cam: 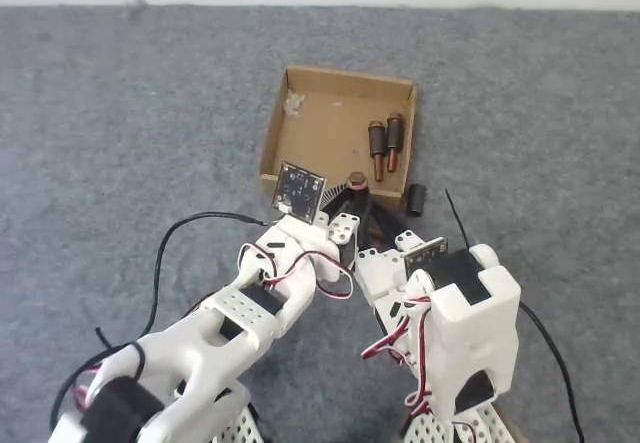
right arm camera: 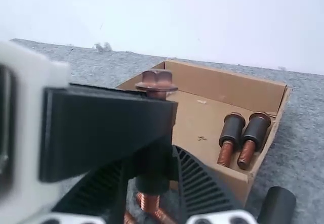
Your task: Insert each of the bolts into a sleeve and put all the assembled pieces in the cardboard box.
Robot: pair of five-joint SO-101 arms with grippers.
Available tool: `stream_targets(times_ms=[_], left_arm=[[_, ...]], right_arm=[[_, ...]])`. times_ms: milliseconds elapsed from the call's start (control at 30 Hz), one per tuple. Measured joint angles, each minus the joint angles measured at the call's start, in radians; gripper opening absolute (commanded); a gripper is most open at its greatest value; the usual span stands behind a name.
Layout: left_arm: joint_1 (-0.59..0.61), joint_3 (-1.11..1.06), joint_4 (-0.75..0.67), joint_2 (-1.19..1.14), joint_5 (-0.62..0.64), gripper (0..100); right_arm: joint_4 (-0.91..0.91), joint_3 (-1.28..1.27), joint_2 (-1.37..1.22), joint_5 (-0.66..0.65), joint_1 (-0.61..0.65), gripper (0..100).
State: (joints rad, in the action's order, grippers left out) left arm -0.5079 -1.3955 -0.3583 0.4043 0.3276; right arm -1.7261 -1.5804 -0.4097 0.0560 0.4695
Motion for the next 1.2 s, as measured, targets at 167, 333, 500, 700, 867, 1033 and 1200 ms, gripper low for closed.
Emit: stream_targets(times_ms=[167,333,500,700,867,1033,1200], left_arm=[[0.012,0.006,0.015,0.002,0.000,3],[0.021,0.008,0.020,0.002,0.000,18],[0.031,0.005,0.026,0.002,0.000,22],[0.029,0.005,0.026,0.002,0.000,22],[0.037,0.005,0.026,0.006,-0.005,22],[0.110,0.005,0.029,0.143,-0.005,22],[0.153,0.005,0.187,0.376,-0.005,22]], right_arm=[[0.000,0.000,0.000,0.000,0.000,0.7],[0.000,0.000,0.000,-0.002,0.000,0.7],[0.000,0.002,-0.002,-0.002,-0.006,0.7],[0.000,0.000,0.000,-0.003,-0.006,0.7],[0.000,0.000,0.000,-0.003,-0.002,0.7],[0.000,0.000,0.000,-0.003,-0.002,0.7],[0.000,0.000,0.000,-0.003,-0.002,0.6]])
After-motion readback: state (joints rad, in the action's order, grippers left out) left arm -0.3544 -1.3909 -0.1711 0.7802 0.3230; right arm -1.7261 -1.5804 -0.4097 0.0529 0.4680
